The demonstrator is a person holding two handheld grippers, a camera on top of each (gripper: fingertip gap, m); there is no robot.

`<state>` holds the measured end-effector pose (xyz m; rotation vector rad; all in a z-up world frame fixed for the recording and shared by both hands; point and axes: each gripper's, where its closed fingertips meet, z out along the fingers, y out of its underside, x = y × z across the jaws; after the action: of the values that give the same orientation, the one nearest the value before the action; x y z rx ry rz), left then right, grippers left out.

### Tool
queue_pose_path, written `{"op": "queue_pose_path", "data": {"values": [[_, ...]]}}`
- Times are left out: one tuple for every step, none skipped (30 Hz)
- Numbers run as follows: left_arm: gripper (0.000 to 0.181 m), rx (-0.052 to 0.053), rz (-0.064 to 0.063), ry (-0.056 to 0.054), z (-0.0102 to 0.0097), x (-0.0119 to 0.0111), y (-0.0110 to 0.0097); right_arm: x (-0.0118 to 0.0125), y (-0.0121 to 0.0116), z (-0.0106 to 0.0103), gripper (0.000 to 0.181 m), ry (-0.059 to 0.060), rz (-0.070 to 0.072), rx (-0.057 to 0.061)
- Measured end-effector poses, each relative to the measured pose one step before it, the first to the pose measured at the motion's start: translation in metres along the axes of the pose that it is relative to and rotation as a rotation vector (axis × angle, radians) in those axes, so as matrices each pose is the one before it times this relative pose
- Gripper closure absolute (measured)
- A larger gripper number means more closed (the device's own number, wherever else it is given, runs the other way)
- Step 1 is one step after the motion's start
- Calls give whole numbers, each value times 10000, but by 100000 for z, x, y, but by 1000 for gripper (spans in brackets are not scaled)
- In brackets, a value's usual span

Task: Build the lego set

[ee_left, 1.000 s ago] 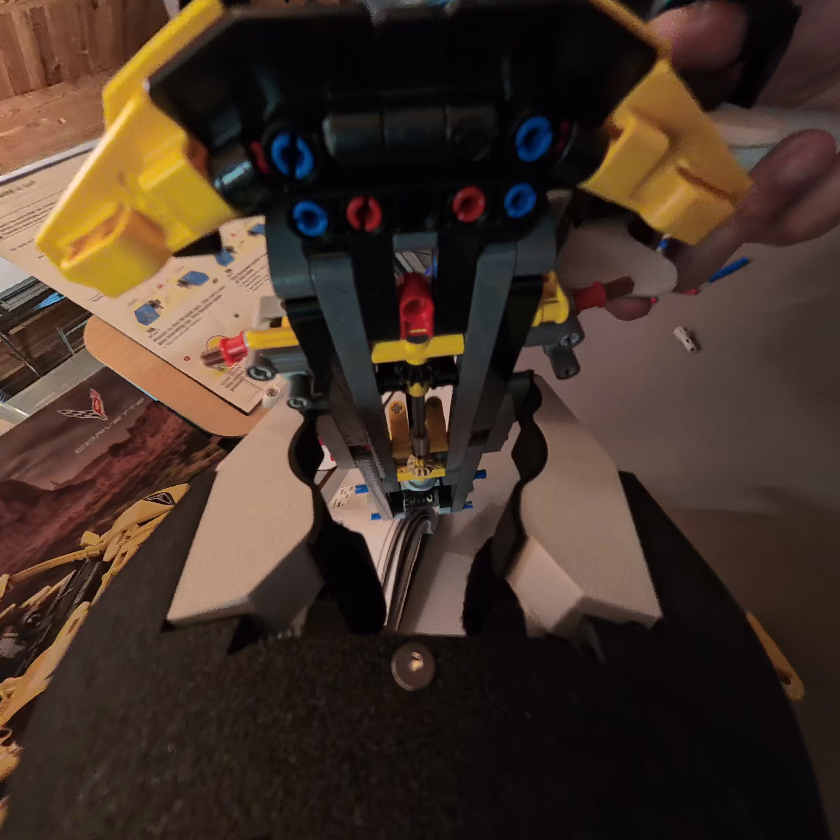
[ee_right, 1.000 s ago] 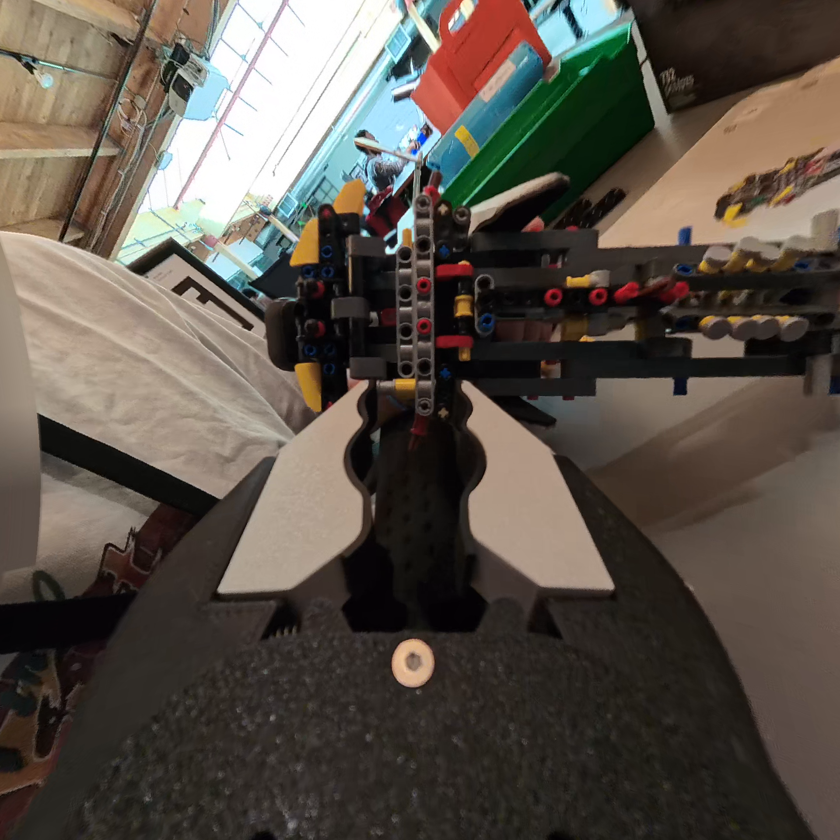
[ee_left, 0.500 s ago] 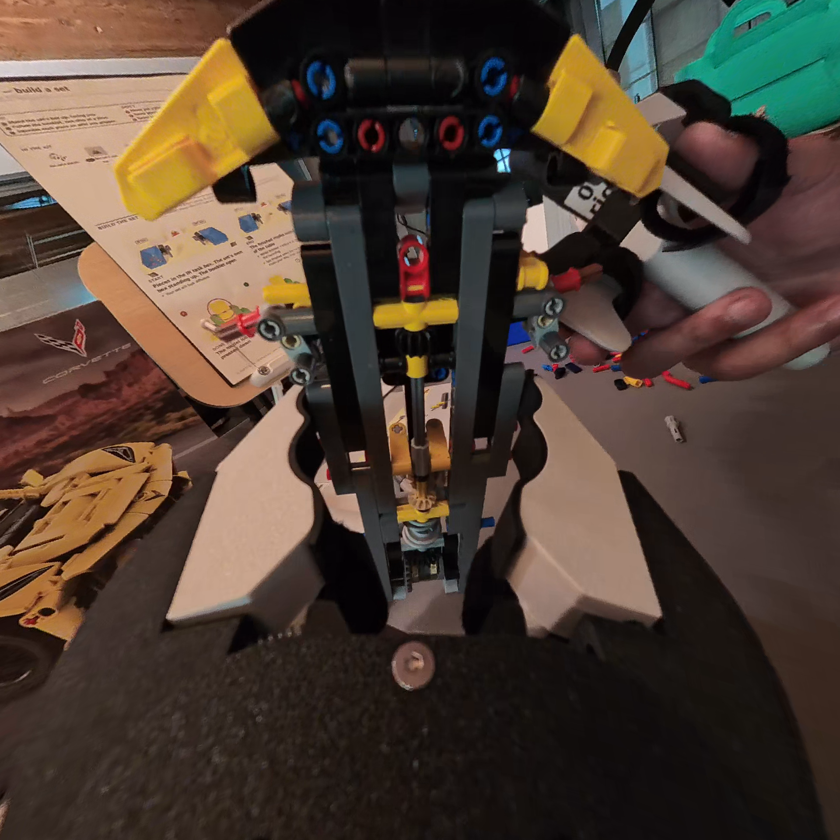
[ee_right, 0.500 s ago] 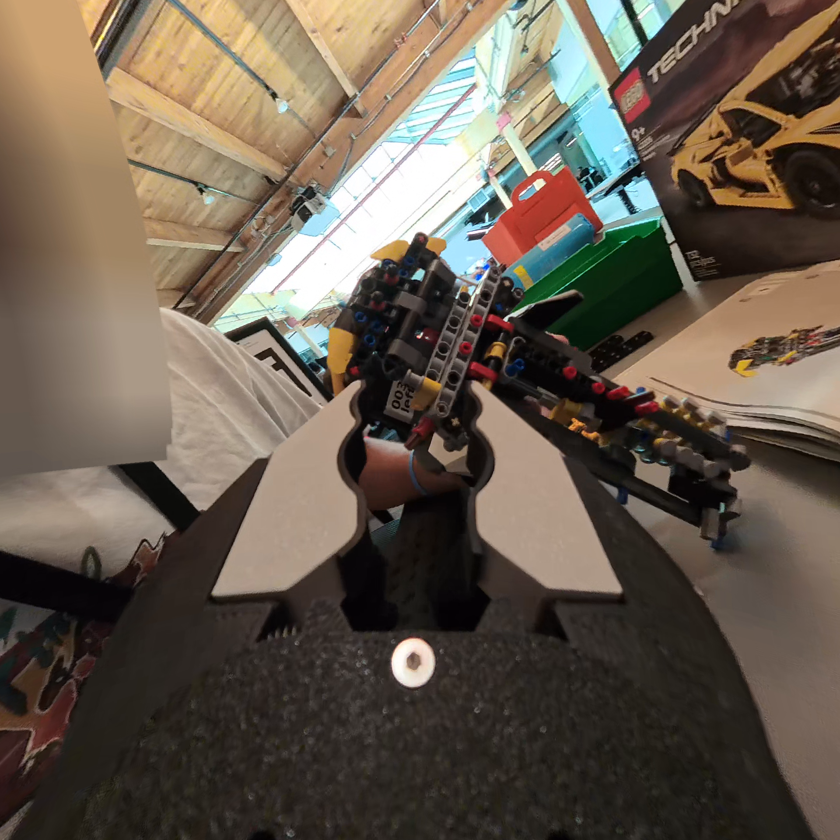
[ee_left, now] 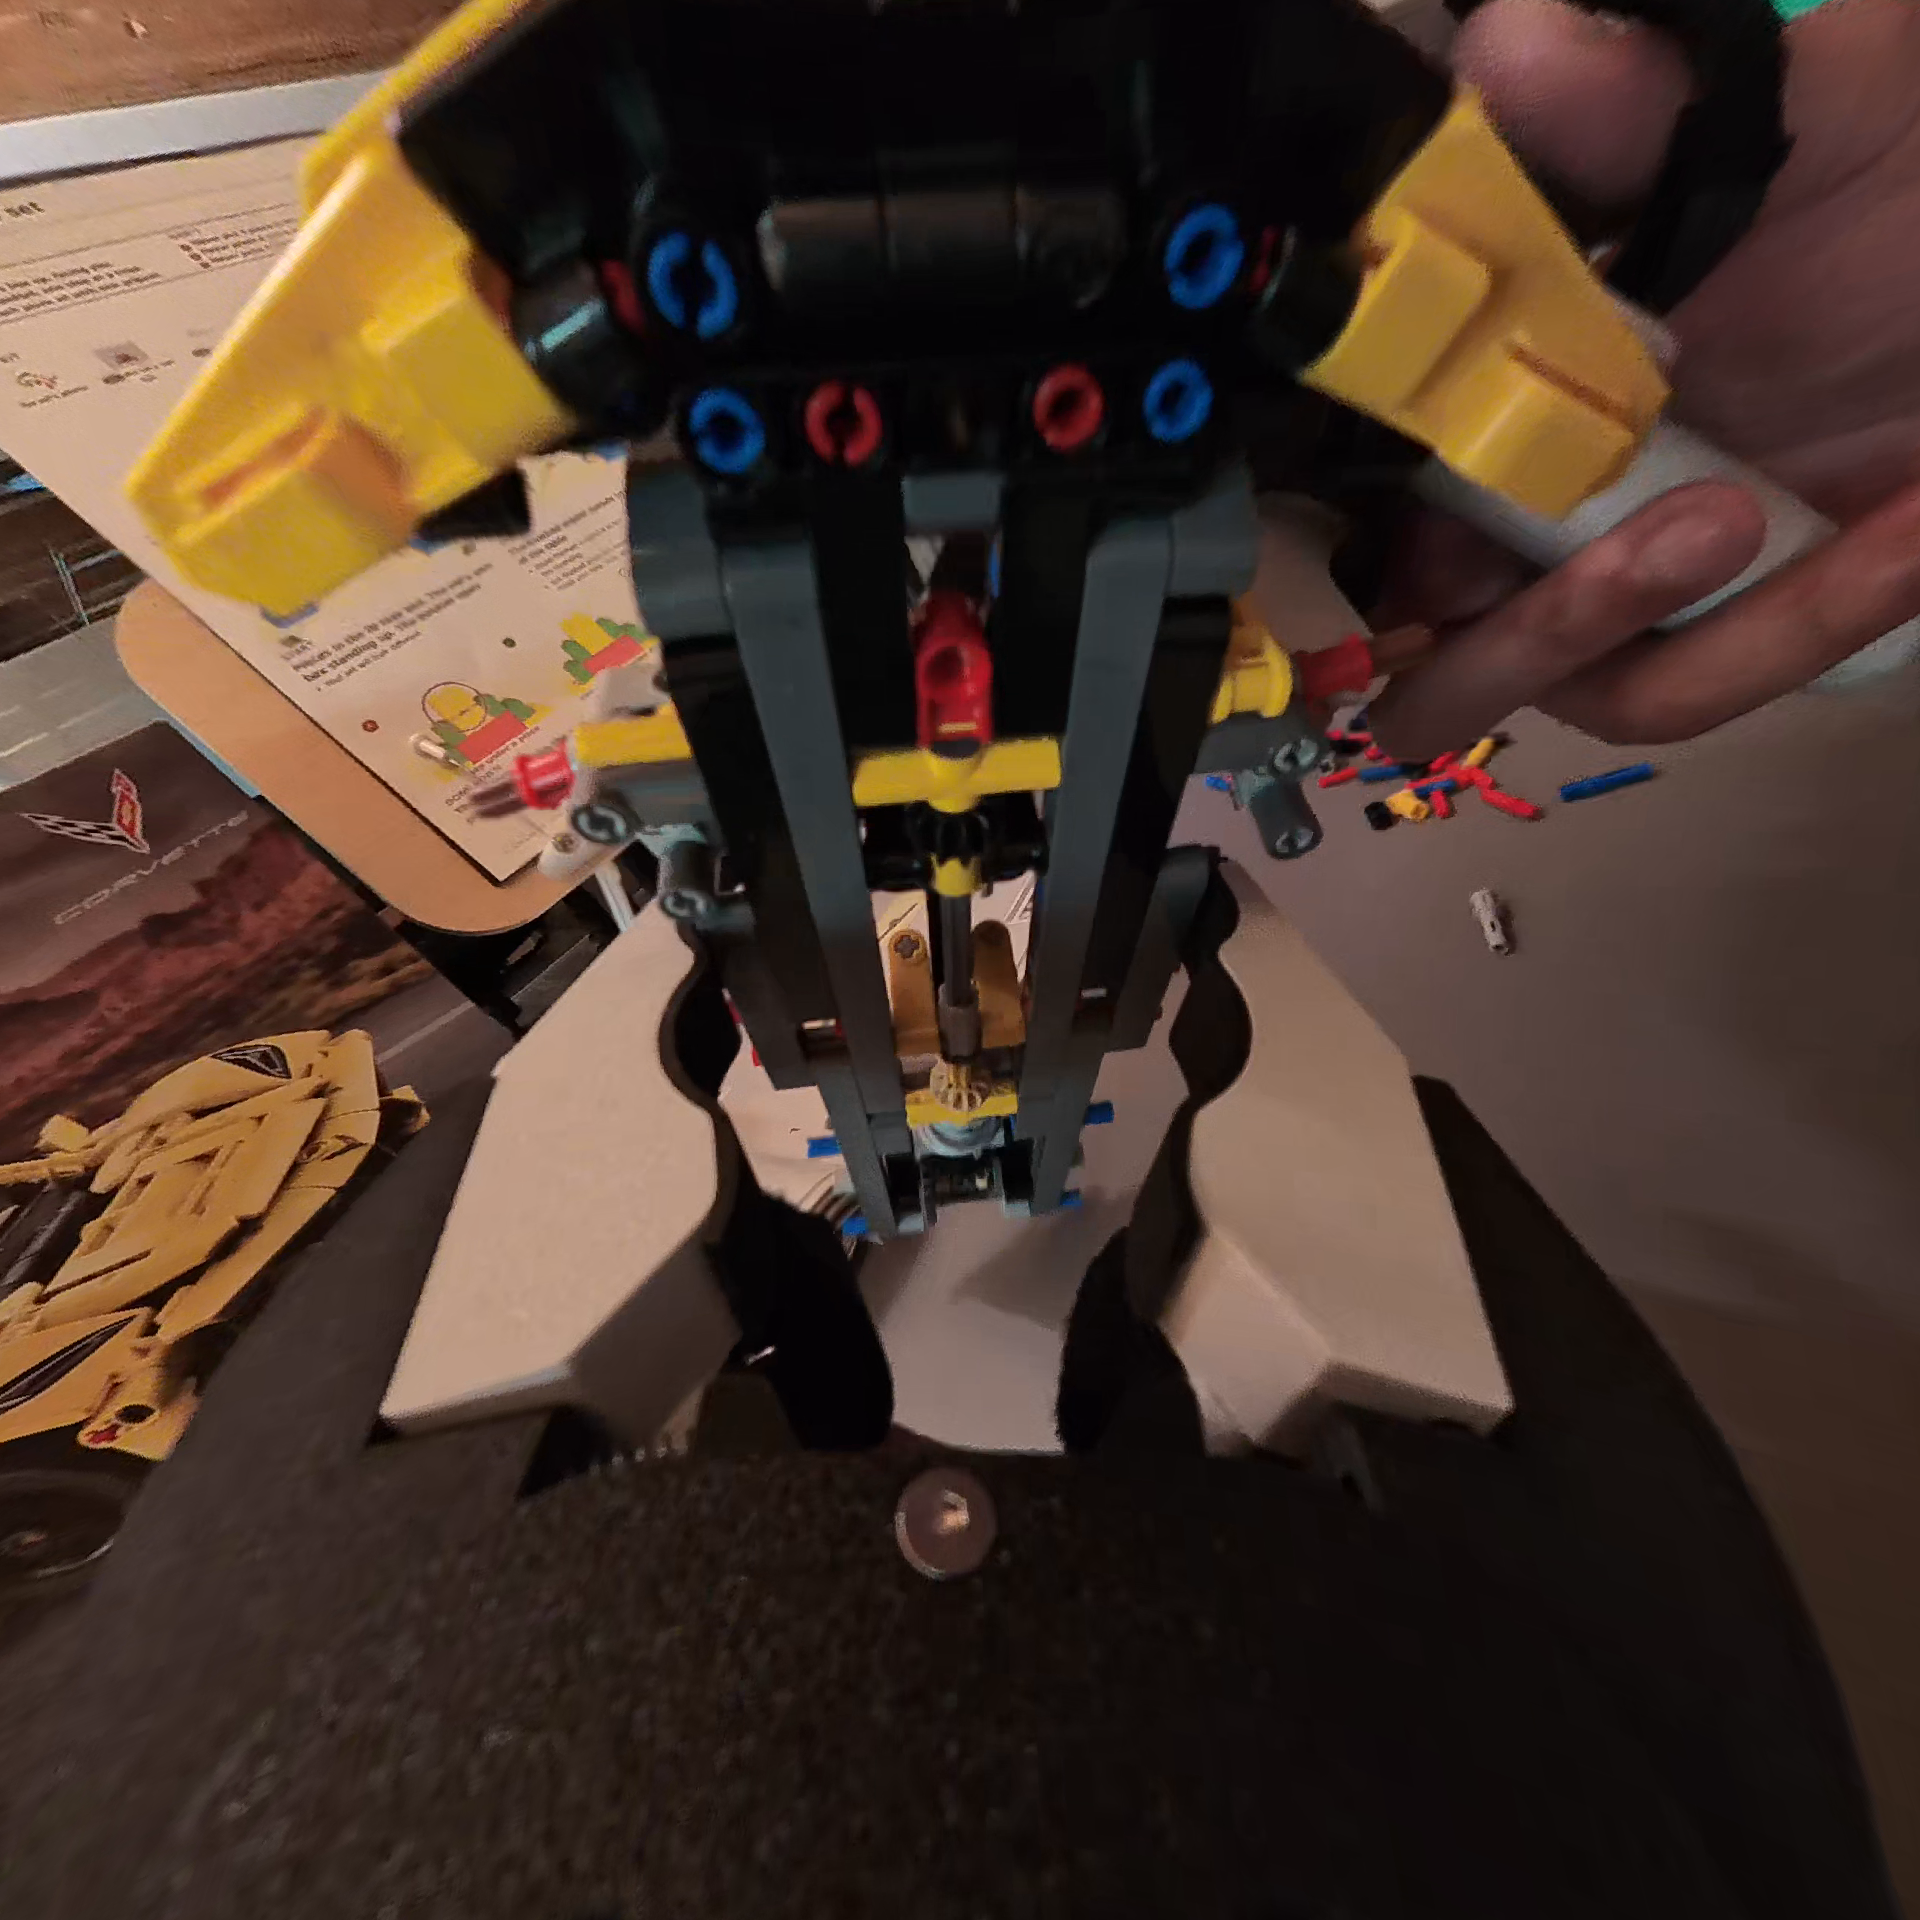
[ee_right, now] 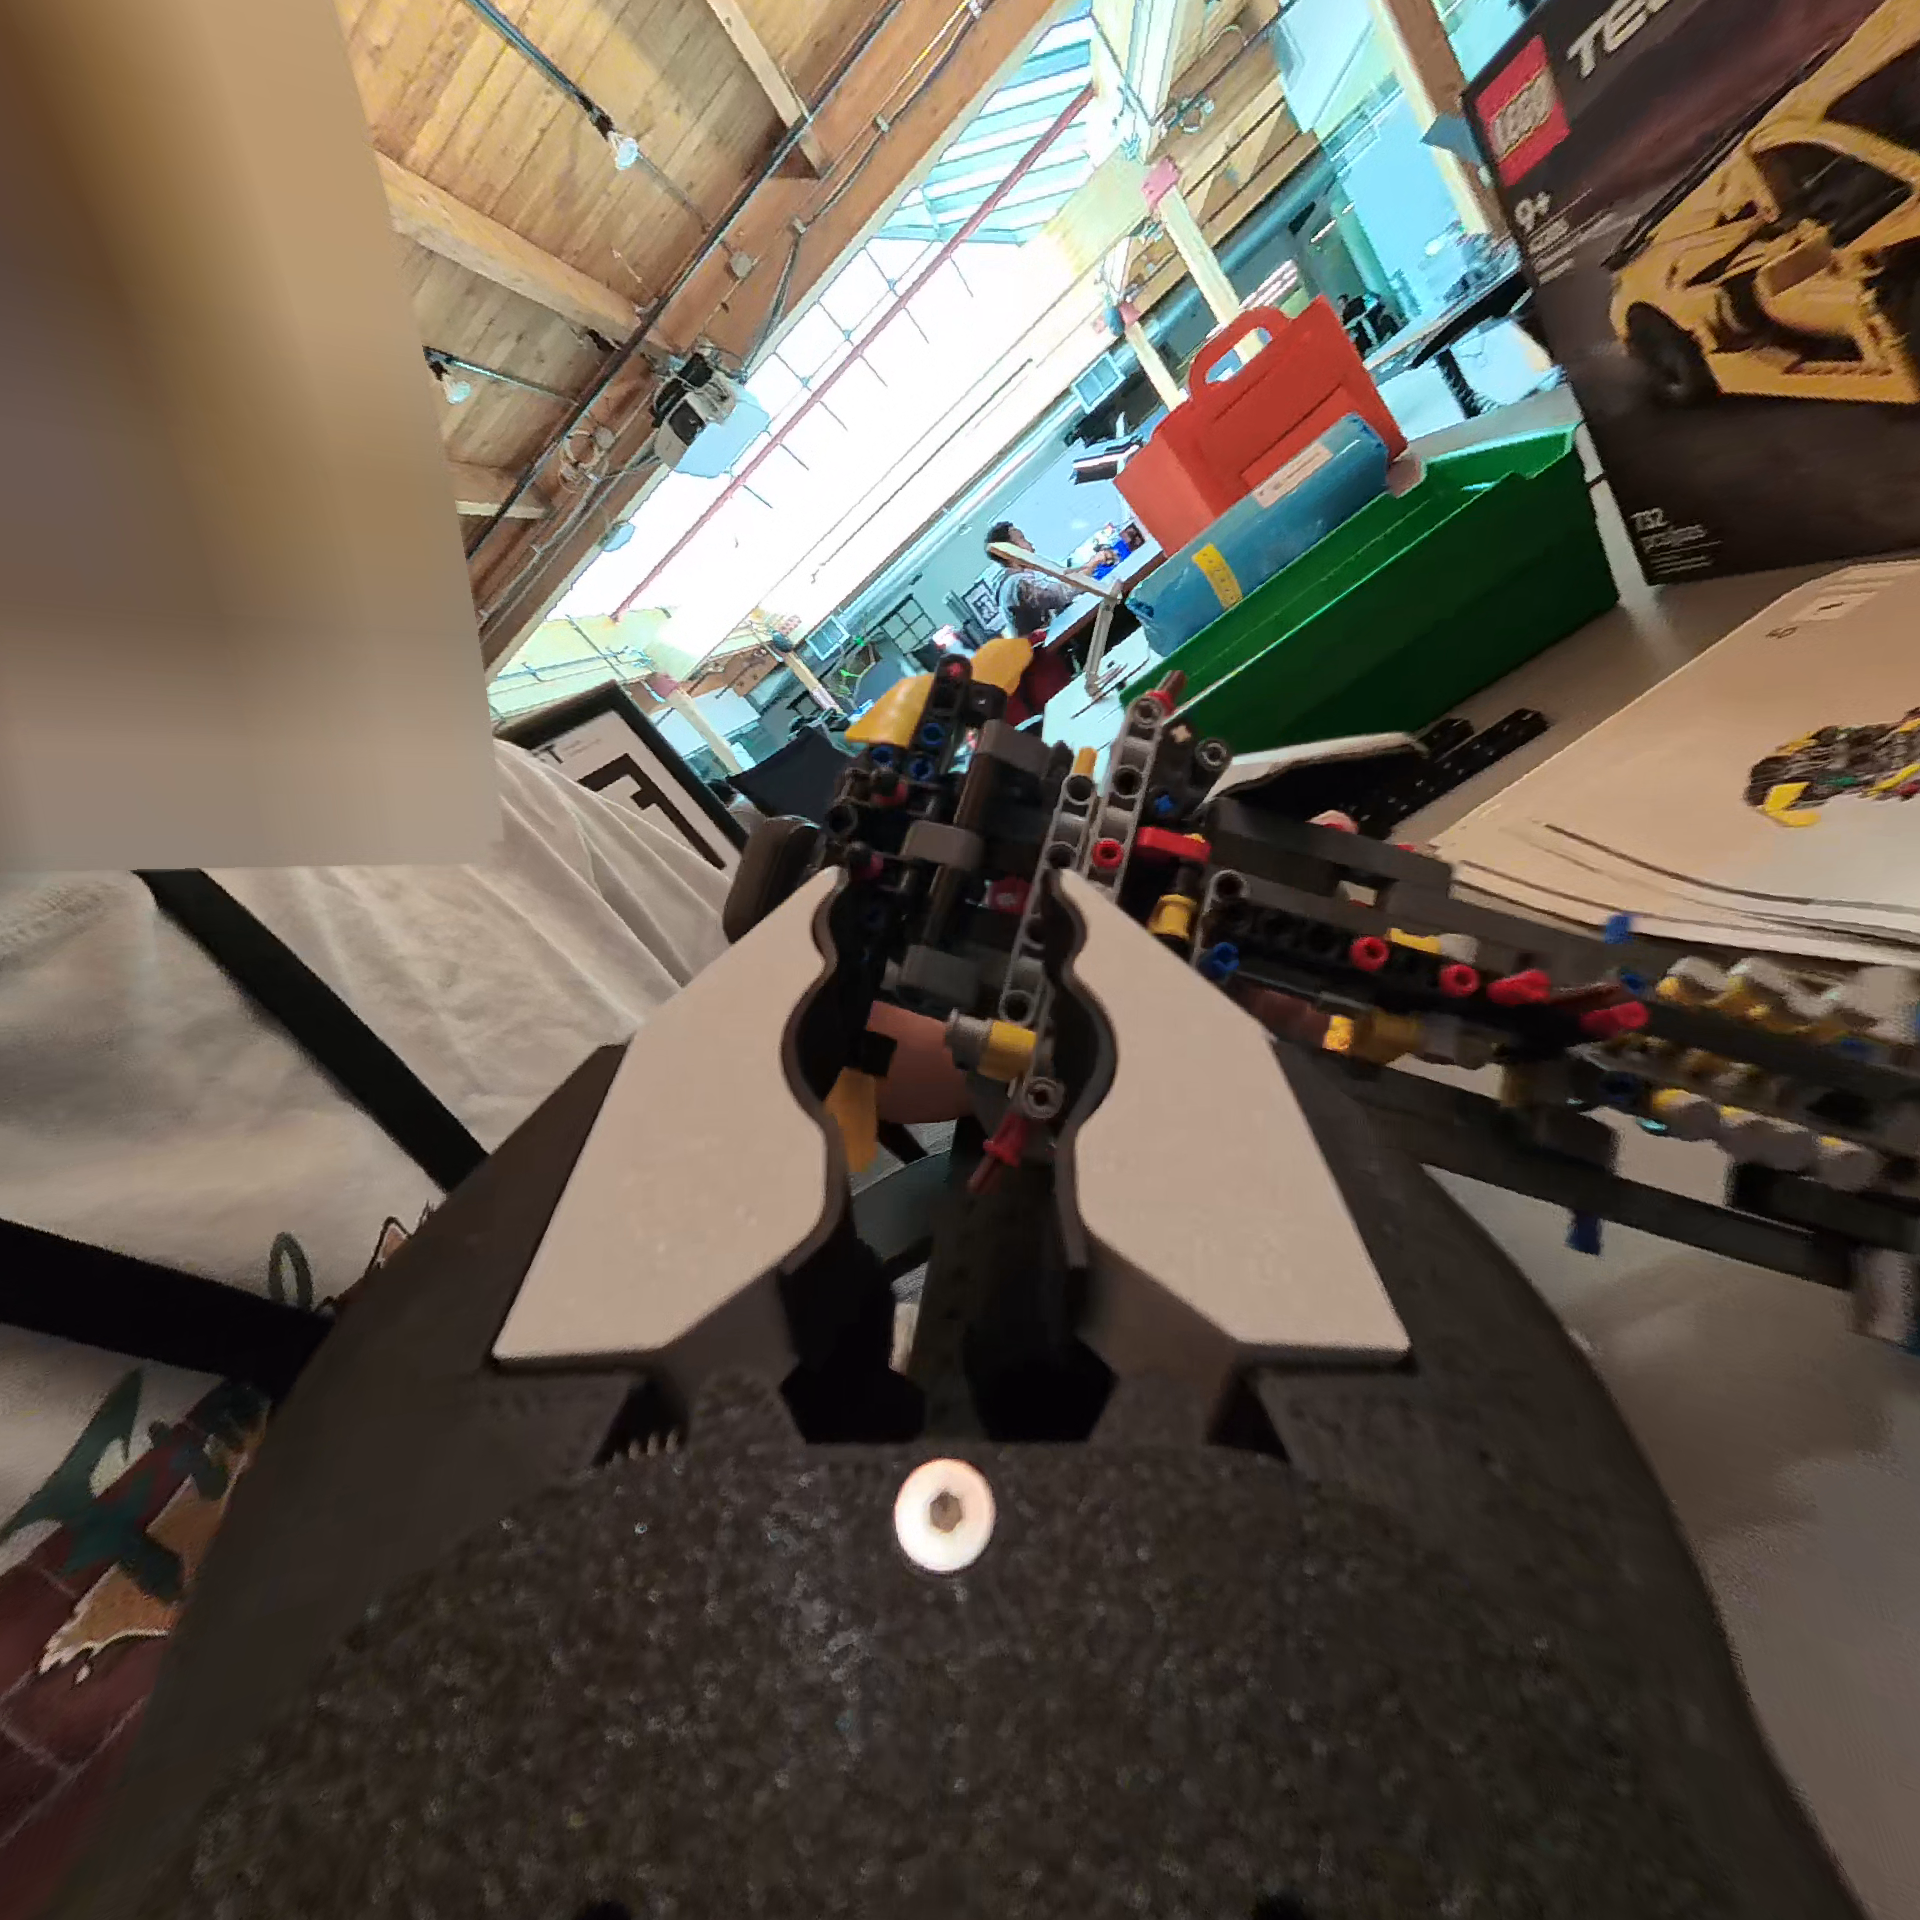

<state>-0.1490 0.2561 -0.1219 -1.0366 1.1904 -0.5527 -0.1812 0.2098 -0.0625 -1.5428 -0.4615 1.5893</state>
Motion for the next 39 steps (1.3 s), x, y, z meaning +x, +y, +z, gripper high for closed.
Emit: {"op": "queue_pose_path", "data": {"values": [[97,106,-153,45,-95,-18,-199,144,-304,-325,148,200,-92,34],[97,127,-176,40,-93,-44,-247,111,-355,-417,147,176,-134,65],[97,88,-180,38,-68,-35,-202,36,-434,-484,147,119,-133,149],[97,49,-158,33,-50,-21,-120,79,-459,-503,147,127,-96,198],[97,23,-87,27,-21,-21,-56,192,-361,-483,147,156,-63,192],[97,-12,-25,8,-26,-15,13,243,-192,-415,147,158,-32,131],[97,-24,-35,-6,-12,-30,32,197,16,-311,147,121,-23,47],[97,-33,-70,-7,-11,-31,35,231,190,-236,147,162,-43,-11],[97,-47,-112,-8,-10,-42,38,347,334,-142,147,234,-92,-49],[97,-63,-152,-12,1,-49,73,371,454,-80,147,249,-125,-85],[97,-74,-164,-4,6,-64,100,371,511,-36,147,239,-151,-95],[97,-69,-159,4,22,-55,111,353,519,-25,148,210,-159,-78],[97,-66,-145,-21,28,-105,117,251,407,-53,148,119,-158,5],[97,-84,-153,-53,54,-157,155,248,275,-90,149,77,-134,107],[97,-106,-183,-38,61,-168,200,328,171,-171,149,84,-162,179],[97,-128,-217,-10,74,-148,226,410,145,-223,149,112,-228,229],[97,-118,-240,6,73,-145,214,472,145,-239,150,139,-208,214],[97,-96,-261,17,60,-145,191,453,62,-198,150,175,-62,149],[97,-59,-283,-5,46,-200,131,5,-197,-187,148,30,87,90],[97,-38,-289,-26,26,-277,81,-416,-443,-233,148,-136,-64,207],[97,-34,-287,-2,13,-282,70,-93,-368,-227,150,62,-253,241],[96,-31,-303,2,22,-305,76,339,-68,-194,153,272,-258,111],[97,-40,-339,-13,21,-340,88,351,129,-95,154,199,-156,-25],[97,-48,-379,-3,20,-361,84,163,210,-7,154,26,6,-116],[97,3,-364,-4,-14,-360,-18,64,180,33,154,-59,117,-110],[97,25,-323,-17,-48,-363,-57,109,113,30,154,-24,129,-40],[97,17,-316,-34,-50,-368,-53,123,66,11,154,10,117,-4],[97,4,-307,-44,-50,-352,-40,-5,29,-25,154,-27,74,8],[97,-7,-286,-44,-52,-321,-37,-23,29,-42,154,-15,28,9],[97,-2,-256,-41,-47,-286,-41,32,106,-22,154,31,-2,-30],[97,12,-199,-32,-42,-219,-47,47,205,-3,154,36,2,-90],[97,15,-149,-21,-29,-161,-36,-47,185,30,153,-5,-12,-87],[97,15,-105,-17,-16,-116,-28,-95,128,32,153,-3,-60,-56],[97,10,-54,-9,-7,-68,-20,-47,125,66,154,41,-109,-59],[97,2,-19,-3,4,-22,-9,-9,167,71,154,59,-121,-91],[97,4,-9,-4,-2,-12,-8,-40,170,95,155,28,-105,-101],[97,2,-1,-4,-2,3,8,-74,165,103,155,4,-65,-94],[97,-7,3,-1,0,11,2,-93,149,95,155,-15,-55,-83],[97,-5,5,-1,5,1,-2,-73,151,102,155,-8,-53,-81]]}}
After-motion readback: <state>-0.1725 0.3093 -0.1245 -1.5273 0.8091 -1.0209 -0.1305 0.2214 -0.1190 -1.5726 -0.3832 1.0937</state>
